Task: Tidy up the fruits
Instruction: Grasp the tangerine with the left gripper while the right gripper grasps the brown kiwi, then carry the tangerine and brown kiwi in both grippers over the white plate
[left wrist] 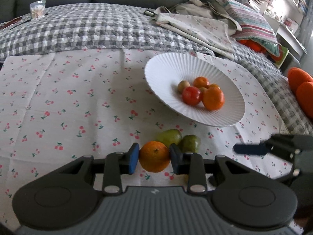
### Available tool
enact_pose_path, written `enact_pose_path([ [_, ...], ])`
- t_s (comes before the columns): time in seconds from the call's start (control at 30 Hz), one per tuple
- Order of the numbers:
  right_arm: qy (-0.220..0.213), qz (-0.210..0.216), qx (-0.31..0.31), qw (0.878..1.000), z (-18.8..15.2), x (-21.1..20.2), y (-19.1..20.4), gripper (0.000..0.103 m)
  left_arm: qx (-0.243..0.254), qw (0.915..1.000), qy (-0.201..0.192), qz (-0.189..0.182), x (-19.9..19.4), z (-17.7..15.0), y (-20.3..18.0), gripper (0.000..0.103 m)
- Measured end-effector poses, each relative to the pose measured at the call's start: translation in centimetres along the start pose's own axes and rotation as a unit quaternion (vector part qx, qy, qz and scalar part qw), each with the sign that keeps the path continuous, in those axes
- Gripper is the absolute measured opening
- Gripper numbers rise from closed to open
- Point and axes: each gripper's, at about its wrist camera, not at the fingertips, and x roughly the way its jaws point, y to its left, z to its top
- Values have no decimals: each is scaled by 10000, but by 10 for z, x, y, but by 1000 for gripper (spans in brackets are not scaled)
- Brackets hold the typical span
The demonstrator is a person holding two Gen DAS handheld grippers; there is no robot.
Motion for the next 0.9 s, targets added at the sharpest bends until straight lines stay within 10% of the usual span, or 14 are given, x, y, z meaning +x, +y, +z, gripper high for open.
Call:
enact_pose_path([
  [0.3, 86, 408, -291, 9987, -8, 23, 32, 61, -41, 10000, 41, 40, 2, -1, 3, 32],
  [0.47, 3, 389, -467, 9981, -8, 26, 39, 24, -59, 10000, 51, 49, 2, -1, 3, 32],
  [0.9, -25, 295, -331, 9990, -3, 20, 31, 24, -103, 9999, -23, 73, -2, 0, 6, 32],
])
